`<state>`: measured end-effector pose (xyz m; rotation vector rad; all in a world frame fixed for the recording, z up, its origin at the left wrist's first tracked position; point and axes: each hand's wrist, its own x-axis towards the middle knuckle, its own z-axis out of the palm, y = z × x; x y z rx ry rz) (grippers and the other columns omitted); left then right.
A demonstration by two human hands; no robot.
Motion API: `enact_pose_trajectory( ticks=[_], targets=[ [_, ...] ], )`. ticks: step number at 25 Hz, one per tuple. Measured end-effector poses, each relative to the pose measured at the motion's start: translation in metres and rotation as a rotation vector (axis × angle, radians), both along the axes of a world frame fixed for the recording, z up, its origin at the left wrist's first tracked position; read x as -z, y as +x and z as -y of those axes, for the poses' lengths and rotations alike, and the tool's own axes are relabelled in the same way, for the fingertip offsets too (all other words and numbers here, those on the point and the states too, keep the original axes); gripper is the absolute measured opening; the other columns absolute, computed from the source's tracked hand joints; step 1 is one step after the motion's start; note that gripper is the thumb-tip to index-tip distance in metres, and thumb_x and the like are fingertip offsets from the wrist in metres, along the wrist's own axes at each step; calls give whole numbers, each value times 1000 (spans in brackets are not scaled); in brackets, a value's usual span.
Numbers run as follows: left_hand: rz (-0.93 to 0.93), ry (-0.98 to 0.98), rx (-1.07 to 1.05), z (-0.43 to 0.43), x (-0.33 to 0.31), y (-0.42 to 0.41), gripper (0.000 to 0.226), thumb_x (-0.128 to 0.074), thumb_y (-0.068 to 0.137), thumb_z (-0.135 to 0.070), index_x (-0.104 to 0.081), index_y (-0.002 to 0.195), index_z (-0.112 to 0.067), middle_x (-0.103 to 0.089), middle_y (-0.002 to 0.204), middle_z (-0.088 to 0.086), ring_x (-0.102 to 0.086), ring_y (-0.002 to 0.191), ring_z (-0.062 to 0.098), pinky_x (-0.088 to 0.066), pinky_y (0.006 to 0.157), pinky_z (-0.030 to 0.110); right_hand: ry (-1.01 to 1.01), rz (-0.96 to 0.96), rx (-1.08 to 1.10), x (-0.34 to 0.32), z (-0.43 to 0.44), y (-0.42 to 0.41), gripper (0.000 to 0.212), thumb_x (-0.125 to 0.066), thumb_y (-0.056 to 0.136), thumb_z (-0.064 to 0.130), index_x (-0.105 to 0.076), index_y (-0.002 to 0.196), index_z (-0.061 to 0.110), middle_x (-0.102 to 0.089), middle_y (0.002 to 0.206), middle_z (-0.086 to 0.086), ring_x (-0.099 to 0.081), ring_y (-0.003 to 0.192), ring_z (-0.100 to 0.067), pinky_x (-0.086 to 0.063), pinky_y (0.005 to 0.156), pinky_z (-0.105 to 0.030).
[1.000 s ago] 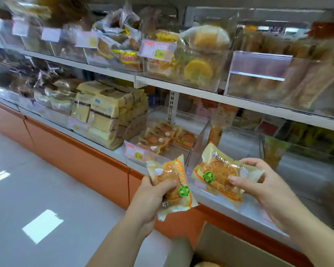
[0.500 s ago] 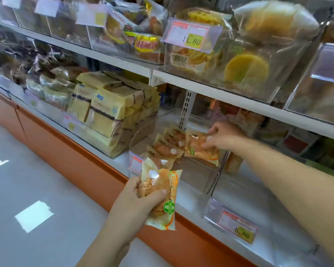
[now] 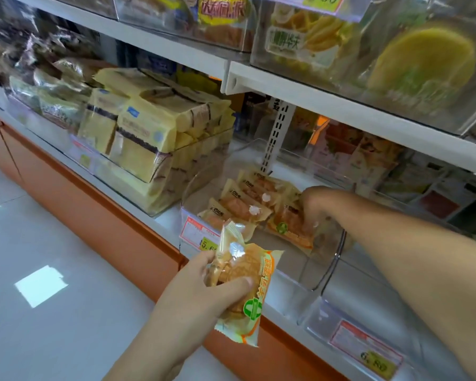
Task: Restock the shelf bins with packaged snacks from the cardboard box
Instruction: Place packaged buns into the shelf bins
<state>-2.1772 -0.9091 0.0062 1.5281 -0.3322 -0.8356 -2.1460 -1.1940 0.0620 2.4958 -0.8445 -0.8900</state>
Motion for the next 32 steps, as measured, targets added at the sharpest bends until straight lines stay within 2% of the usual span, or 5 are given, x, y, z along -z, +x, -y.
enact_pose_trajectory(
  ticks=[6,12,19,26,32],
  targets=[
    [-12,-86,49,0,-11,-3,31,-76,80,-15,-66,108,-24,-77,91,-4,-74,81,14,-56,64,18,1,284,-109,-22,-22,-22,43,-66,86,20,-58,128,14,-61,110,-4,-59,96,-19,-49,81,-27],
    [108,-88,223,-5,-21,-13,51,-83,70,-27,-64,117,-27,-76,100,-4,-74,90,16,-60,82,33,1063,534,-166,-73,-102,-104,55,-67,81,51,-46,132,52,-65,118,20,-61,107,5,-44,97,-25],
    [75,-197,25,-13,-23,-18,67,-89,65,-31,-57,124,-32,-74,107,-4,-73,95,17,-58,85,34,1121,881,-47,-50,-96,-124,36,-78,72,31,-62,103,22,-67,74,0,-65,62,-8,-52,58,-19],
    [170,-276,-13,1,-19,-15,34,-75,83,-24,-65,115,-31,-75,101,-4,-72,95,14,-60,84,34,918,697,-197,-59,-97,-119,51,-81,67,51,-57,111,53,-61,119,23,-58,108,8,-46,92,-16],
    [706,112,-187,23,2,-6,74,-70,82,-51,-32,145,-45,-30,151,-22,-28,139,1,-29,109,22,544,896,-71,-64,-62,-88,54,-79,76,38,-54,124,36,-59,109,16,-57,90,-1,-45,70,-13]
  ],
)
